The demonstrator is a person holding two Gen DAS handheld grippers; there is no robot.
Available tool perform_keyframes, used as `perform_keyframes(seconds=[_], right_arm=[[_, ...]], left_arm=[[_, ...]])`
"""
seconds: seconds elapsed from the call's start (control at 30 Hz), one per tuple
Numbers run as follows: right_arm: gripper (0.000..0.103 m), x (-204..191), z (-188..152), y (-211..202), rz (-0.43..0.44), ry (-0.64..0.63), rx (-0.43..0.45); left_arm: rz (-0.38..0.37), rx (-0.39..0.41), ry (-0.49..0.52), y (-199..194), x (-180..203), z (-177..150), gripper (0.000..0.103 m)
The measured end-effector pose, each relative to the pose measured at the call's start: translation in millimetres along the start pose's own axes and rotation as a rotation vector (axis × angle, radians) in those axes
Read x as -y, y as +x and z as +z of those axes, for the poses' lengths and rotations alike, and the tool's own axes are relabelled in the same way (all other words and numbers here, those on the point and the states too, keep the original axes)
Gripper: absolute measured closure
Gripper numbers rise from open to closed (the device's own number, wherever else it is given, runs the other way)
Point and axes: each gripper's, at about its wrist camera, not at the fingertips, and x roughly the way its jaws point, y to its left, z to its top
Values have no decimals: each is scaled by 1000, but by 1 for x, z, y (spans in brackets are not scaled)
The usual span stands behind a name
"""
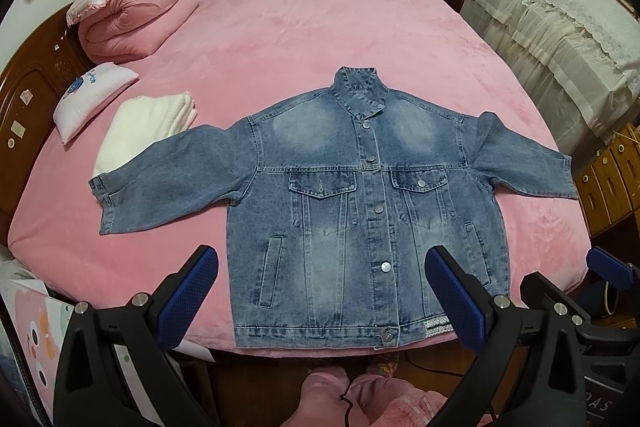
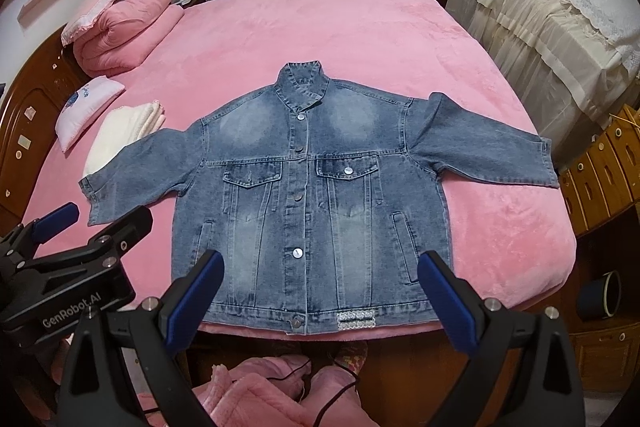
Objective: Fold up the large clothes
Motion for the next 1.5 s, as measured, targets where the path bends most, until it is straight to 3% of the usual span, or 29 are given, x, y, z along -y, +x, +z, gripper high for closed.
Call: perform_keyframes(seconds=[0.33, 1.1, 1.33, 1.5], right_arm=[[0, 3, -1, 2, 25, 14, -4], [0, 13, 1, 6, 41, 15, -8], [0, 29, 4, 14, 106, 8, -27], [0, 39, 8, 33, 234, 27, -83]], left_arm=[[6, -5, 6, 4, 1, 0, 1], [5, 1, -6, 2, 6, 2, 1], [-14, -56, -138, 15, -6, -8, 1], [12, -133, -297, 26, -31, -36, 1]])
